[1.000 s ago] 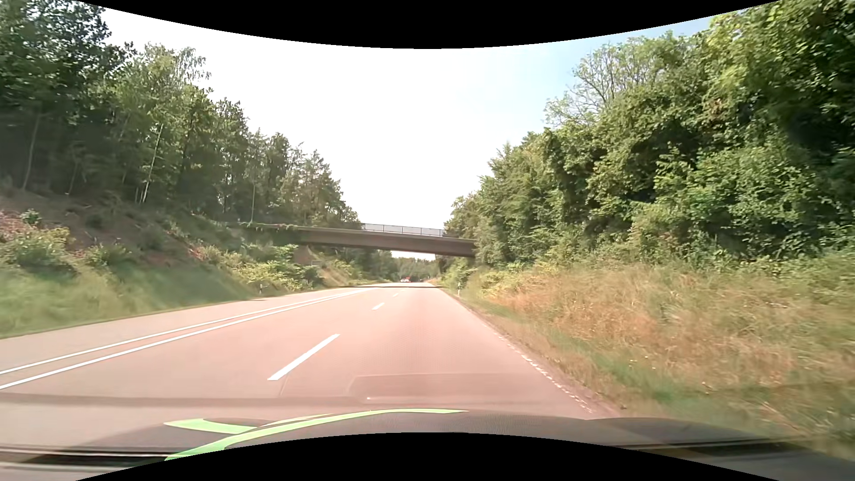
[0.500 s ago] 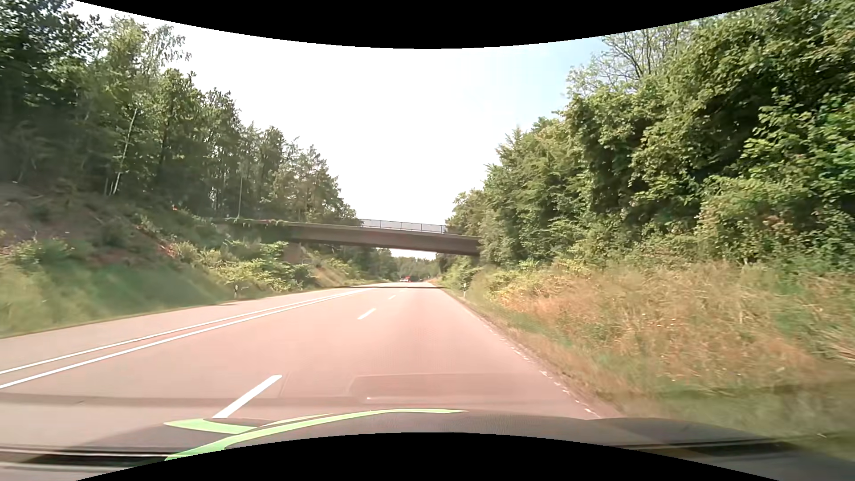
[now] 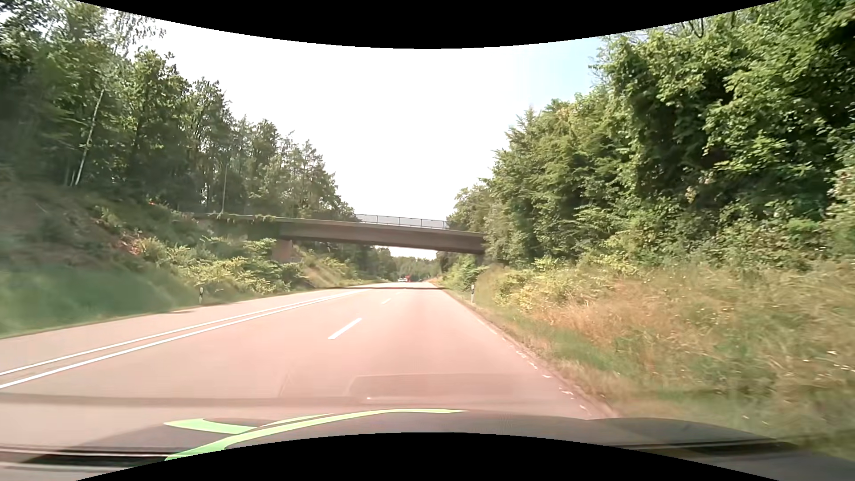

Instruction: Follow the waypoints while adhering to traffic rules and regulations

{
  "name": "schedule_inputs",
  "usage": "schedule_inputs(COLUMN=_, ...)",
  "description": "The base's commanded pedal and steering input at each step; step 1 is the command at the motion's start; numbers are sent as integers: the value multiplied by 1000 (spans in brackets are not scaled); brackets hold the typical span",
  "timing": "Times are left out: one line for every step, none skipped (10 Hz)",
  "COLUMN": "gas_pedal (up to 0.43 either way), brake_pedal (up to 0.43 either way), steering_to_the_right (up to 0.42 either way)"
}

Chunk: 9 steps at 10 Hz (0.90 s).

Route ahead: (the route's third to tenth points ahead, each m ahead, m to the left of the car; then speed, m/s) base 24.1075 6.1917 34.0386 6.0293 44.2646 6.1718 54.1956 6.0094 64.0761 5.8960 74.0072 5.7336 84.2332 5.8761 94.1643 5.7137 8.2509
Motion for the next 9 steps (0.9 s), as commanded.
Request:
schedule_inputs(gas_pedal=138, brake_pedal=0, steering_to_the_right=0)
schedule_inputs(gas_pedal=138, brake_pedal=0, steering_to_the_right=0)
schedule_inputs(gas_pedal=138, brake_pedal=0, steering_to_the_right=0)
schedule_inputs(gas_pedal=138, brake_pedal=0, steering_to_the_right=-1)
schedule_inputs(gas_pedal=138, brake_pedal=0, steering_to_the_right=-1)
schedule_inputs(gas_pedal=138, brake_pedal=0, steering_to_the_right=-1)
schedule_inputs(gas_pedal=138, brake_pedal=0, steering_to_the_right=-1)
schedule_inputs(gas_pedal=138, brake_pedal=0, steering_to_the_right=-1)
schedule_inputs(gas_pedal=138, brake_pedal=0, steering_to_the_right=-1)
